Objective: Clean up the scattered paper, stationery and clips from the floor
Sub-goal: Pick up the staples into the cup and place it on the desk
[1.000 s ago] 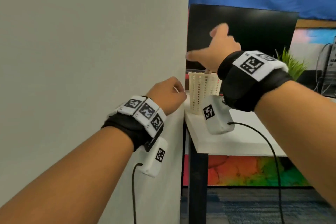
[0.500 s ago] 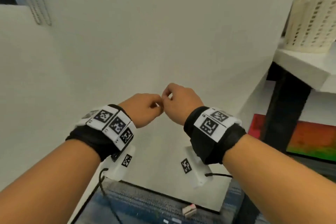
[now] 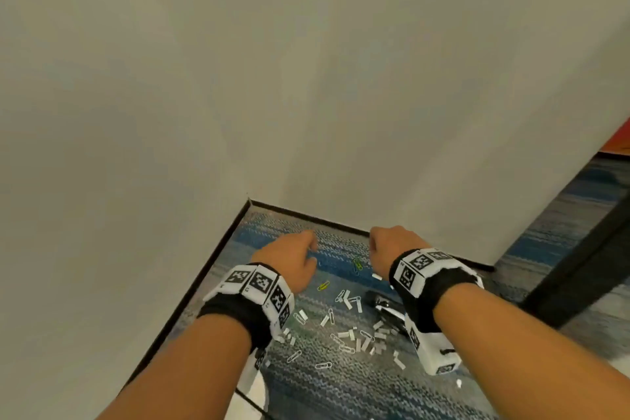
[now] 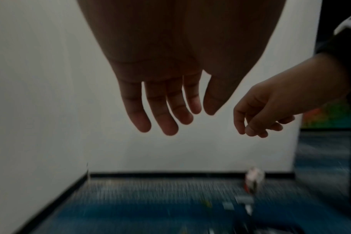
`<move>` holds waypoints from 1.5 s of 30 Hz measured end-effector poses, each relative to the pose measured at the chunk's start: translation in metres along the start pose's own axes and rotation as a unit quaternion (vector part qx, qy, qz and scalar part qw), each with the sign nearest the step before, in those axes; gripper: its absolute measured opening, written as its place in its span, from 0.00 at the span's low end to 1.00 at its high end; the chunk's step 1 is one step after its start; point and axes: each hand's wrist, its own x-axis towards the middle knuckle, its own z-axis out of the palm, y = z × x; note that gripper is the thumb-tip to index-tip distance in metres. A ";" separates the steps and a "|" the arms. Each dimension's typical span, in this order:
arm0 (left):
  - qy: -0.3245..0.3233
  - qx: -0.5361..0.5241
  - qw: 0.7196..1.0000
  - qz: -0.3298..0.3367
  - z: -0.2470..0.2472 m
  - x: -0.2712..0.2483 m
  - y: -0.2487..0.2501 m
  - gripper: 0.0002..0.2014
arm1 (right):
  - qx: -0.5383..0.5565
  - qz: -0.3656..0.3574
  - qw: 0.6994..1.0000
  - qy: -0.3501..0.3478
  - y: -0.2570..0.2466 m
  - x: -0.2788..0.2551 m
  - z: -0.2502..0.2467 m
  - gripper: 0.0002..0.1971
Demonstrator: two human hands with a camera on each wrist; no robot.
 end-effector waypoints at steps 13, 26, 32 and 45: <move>-0.131 -0.041 0.990 0.024 0.194 -0.048 -0.014 0.08 | 0.040 0.017 0.991 -0.125 0.016 -0.039 0.180 0.16; -0.033 -0.089 0.995 0.033 0.245 -0.009 -0.011 0.07 | 0.289 0.250 0.907 0.175 0.101 -0.075 0.258 0.11; -0.010 -0.110 0.994 0.003 0.246 0.027 -0.005 0.18 | 0.214 0.187 0.950 0.128 0.090 -0.071 0.277 0.19; 0.011 -0.069 0.997 -0.017 0.252 0.029 -0.016 0.09 | 0.294 0.153 0.923 0.198 0.065 -0.039 0.257 0.01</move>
